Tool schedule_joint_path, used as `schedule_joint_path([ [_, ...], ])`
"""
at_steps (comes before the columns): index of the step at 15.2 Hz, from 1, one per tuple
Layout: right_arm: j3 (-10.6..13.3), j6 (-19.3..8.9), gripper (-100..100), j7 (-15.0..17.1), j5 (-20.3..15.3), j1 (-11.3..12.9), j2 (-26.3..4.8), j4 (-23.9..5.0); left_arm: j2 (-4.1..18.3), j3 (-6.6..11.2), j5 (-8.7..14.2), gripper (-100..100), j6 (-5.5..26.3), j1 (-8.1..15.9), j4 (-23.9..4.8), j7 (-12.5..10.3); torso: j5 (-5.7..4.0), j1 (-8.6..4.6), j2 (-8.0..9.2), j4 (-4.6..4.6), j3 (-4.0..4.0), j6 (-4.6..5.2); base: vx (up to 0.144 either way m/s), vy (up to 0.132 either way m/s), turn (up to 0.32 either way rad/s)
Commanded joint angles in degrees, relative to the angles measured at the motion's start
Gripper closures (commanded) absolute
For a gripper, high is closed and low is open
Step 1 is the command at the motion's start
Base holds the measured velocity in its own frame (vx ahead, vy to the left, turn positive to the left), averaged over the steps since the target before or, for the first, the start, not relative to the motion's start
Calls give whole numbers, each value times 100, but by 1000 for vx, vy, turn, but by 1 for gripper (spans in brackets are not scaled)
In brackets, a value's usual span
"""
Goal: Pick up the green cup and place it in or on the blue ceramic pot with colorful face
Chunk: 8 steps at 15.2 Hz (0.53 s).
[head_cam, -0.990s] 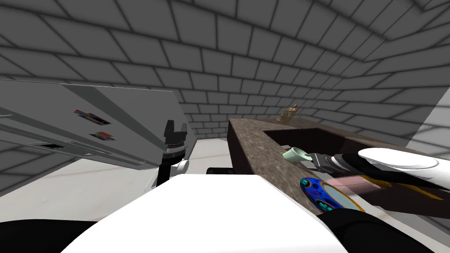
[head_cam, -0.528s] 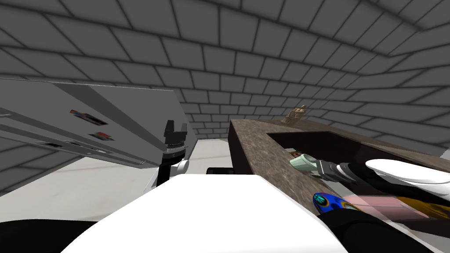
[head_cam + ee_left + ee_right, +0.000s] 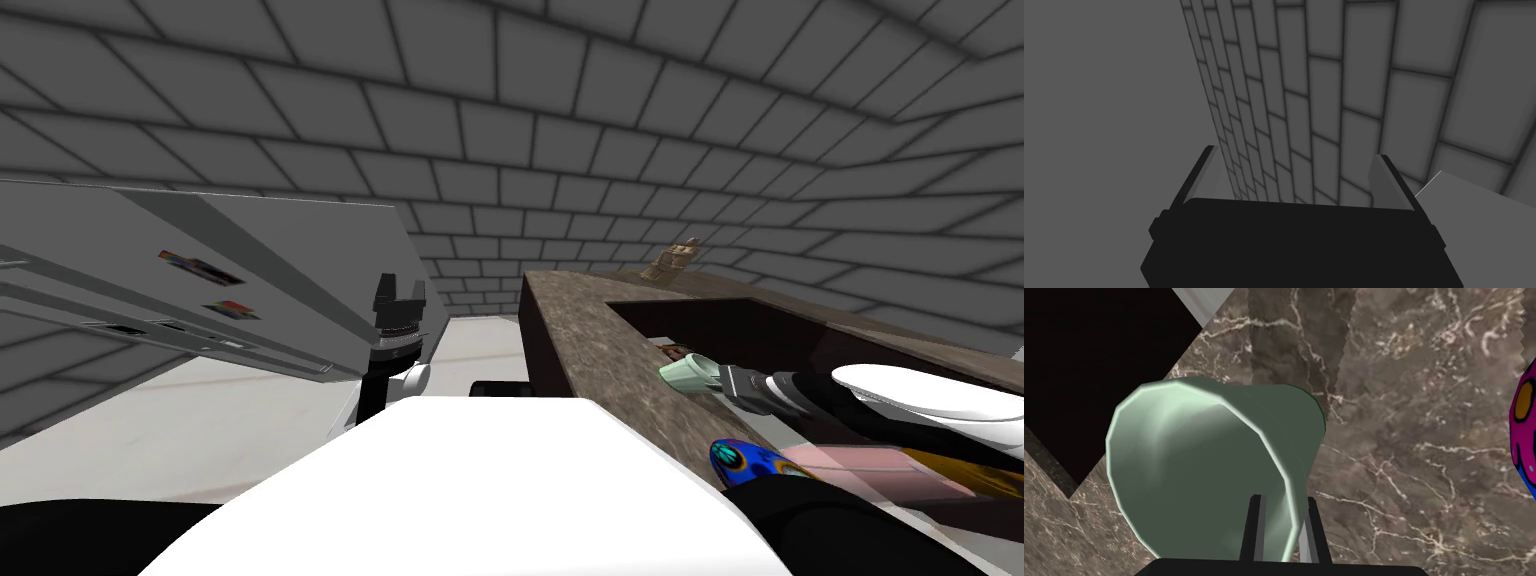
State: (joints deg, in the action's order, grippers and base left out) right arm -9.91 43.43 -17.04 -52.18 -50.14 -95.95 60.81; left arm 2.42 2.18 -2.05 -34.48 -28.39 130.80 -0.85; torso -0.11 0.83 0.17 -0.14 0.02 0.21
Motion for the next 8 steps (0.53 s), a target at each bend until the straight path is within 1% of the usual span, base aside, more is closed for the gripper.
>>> schedule_joint_path([
  [1, 13, 167, 100, 23, -6, 83, -164, -21, 0, 0, 0, 0, 0, 0, 0, 0, 0, 0, 0, 0, 0, 0, 33, 65, -188],
  [2, 13, 167, 100, 23, -6, 83, -164, -21, 0, 0, 0, 0, 0, 0, 0, 0, 5, 5, 0, 1, 0, -1, 19, 59, -114],
  [3, -48, 109, 100, 12, 2, -13, -110, 12, 0, 0, 0, 0, 0, 1, 0, 0, 7, 7, 1, 2, 1, -7, 9, 33, -29],
  [4, -111, 294, 100, 103, 3, 1, -324, -100, 0, 0, 0, 0, 0, 1, 0, 0, 6, 2, 2, 2, 2, -9, -9, 28, -123],
  [8, -242, 535, 100, 240, 10, -19, -627, -252, 0, 0, 0, 0, 0, 1, 0, 0, 17, 7, 32, 10, 20, 2, -35, 36, -167],
])
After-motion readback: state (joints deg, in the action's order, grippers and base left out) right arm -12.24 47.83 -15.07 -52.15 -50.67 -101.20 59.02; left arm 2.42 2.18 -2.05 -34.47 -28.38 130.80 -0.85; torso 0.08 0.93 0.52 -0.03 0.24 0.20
